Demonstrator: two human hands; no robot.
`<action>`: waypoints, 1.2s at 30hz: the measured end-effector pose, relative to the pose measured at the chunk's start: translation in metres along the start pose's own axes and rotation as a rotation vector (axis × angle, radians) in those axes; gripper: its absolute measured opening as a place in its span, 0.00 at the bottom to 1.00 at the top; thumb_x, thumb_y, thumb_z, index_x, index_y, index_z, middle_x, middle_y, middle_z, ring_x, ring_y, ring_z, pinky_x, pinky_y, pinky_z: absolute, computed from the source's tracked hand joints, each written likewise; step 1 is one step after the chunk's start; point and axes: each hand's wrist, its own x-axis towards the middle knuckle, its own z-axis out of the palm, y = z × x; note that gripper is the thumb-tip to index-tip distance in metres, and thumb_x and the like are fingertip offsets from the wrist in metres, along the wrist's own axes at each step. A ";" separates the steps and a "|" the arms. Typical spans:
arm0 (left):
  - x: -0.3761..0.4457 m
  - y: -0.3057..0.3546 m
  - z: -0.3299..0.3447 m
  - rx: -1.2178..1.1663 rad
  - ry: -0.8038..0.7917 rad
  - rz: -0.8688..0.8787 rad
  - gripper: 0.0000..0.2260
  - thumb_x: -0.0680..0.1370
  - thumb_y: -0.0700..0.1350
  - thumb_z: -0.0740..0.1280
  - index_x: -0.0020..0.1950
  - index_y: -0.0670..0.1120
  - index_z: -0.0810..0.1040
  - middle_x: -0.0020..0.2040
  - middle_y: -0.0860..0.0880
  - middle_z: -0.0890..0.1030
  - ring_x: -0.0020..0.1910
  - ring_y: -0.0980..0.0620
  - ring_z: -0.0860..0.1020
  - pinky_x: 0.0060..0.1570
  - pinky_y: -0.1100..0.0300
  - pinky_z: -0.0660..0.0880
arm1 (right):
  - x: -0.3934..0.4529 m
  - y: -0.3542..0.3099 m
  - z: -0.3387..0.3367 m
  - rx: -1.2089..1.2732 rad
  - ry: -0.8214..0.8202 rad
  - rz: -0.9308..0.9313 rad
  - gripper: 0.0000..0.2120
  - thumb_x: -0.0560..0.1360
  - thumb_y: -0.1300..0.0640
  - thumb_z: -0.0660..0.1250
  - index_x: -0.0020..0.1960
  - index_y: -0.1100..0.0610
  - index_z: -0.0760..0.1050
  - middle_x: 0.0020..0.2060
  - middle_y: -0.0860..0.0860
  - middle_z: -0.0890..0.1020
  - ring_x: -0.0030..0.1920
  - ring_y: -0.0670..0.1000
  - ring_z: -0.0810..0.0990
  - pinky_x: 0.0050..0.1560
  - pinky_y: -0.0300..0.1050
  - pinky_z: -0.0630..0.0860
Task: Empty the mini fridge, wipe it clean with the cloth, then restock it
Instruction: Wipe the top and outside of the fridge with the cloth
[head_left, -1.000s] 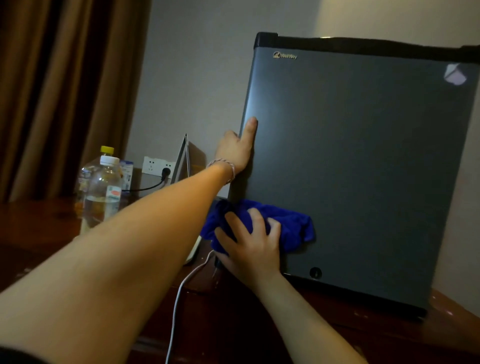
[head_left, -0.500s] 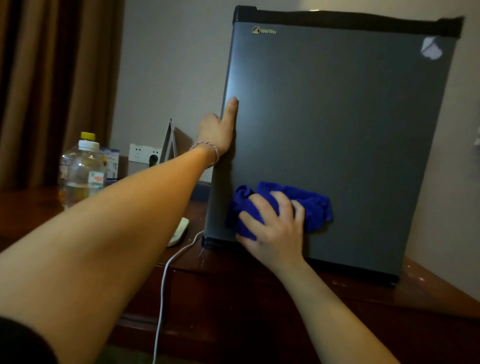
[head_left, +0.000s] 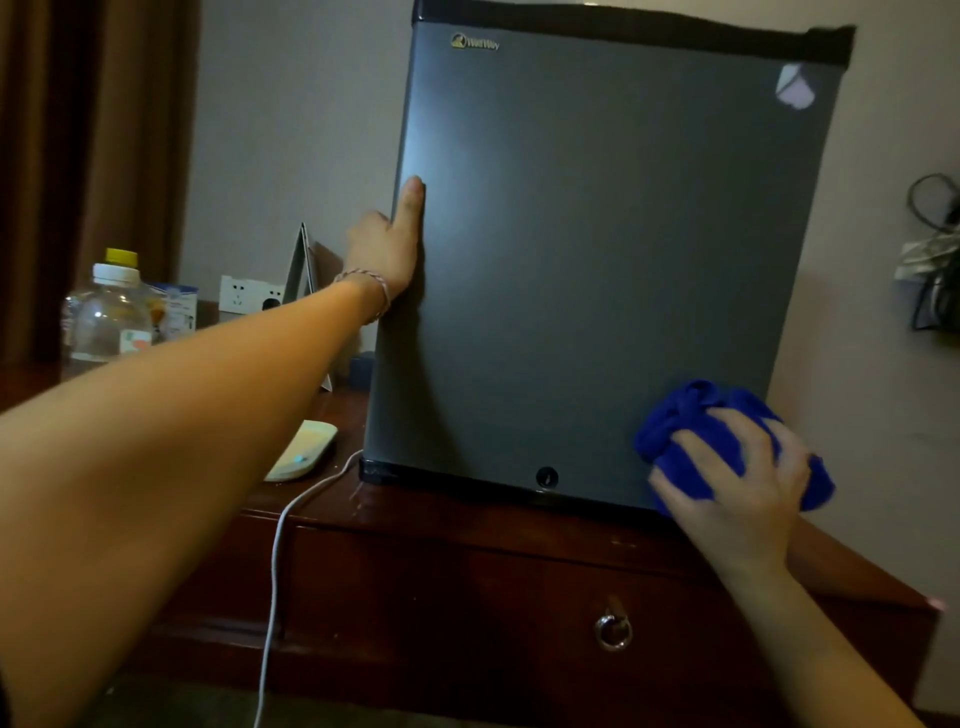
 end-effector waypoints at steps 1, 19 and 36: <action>0.000 0.000 0.001 -0.010 0.006 -0.001 0.28 0.80 0.68 0.49 0.52 0.44 0.73 0.39 0.50 0.72 0.36 0.55 0.69 0.34 0.60 0.61 | -0.001 0.006 -0.001 -0.004 -0.011 -0.020 0.12 0.70 0.52 0.75 0.50 0.58 0.83 0.59 0.60 0.80 0.61 0.71 0.72 0.61 0.61 0.69; -0.006 0.002 0.002 -0.039 0.003 -0.007 0.27 0.80 0.68 0.48 0.53 0.46 0.71 0.41 0.50 0.72 0.39 0.56 0.71 0.36 0.61 0.62 | 0.044 -0.201 0.039 0.135 -0.161 0.001 0.16 0.66 0.43 0.75 0.52 0.45 0.80 0.60 0.50 0.80 0.63 0.63 0.69 0.55 0.63 0.67; -0.008 0.004 0.001 -0.028 0.037 -0.006 0.29 0.80 0.68 0.48 0.50 0.44 0.72 0.39 0.49 0.72 0.38 0.54 0.70 0.47 0.54 0.66 | -0.011 -0.001 -0.017 0.072 -0.205 0.070 0.24 0.58 0.57 0.85 0.51 0.54 0.82 0.61 0.57 0.78 0.61 0.70 0.71 0.57 0.65 0.70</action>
